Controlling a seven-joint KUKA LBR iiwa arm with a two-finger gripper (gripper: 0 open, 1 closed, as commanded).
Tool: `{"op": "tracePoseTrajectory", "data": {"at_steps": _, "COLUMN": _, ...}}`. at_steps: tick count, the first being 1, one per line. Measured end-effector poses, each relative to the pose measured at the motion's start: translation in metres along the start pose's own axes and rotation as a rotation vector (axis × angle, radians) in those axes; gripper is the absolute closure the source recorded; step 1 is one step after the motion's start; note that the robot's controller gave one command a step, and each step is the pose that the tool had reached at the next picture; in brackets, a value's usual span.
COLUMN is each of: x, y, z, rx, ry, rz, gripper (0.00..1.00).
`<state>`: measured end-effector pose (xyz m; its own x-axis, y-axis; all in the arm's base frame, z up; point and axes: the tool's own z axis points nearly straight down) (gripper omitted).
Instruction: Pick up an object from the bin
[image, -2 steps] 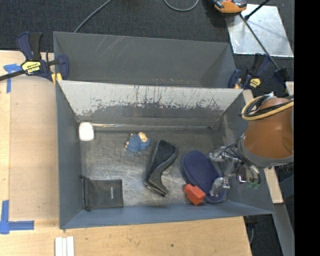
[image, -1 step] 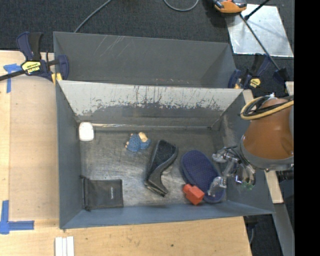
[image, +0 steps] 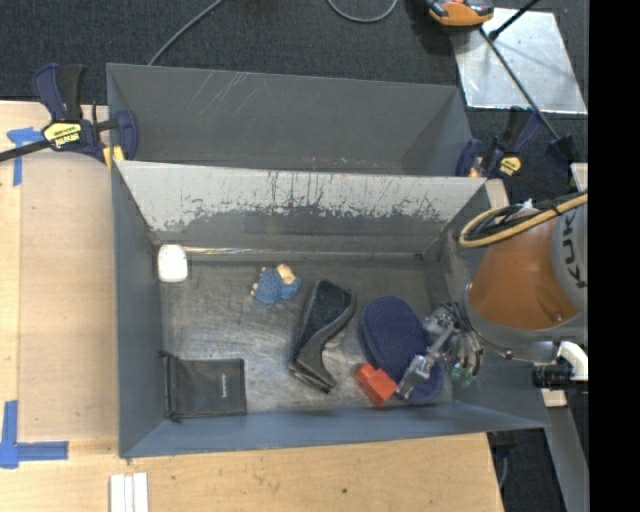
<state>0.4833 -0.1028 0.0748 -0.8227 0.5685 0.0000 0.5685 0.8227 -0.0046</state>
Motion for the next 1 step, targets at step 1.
{"op": "tracePoseTrajectory", "data": {"at_steps": 1, "x": 0.0174, "y": 0.0297, "z": -0.0006, "rx": -0.004, "ry": -0.005, "rz": 0.246, "gripper": 0.0}}
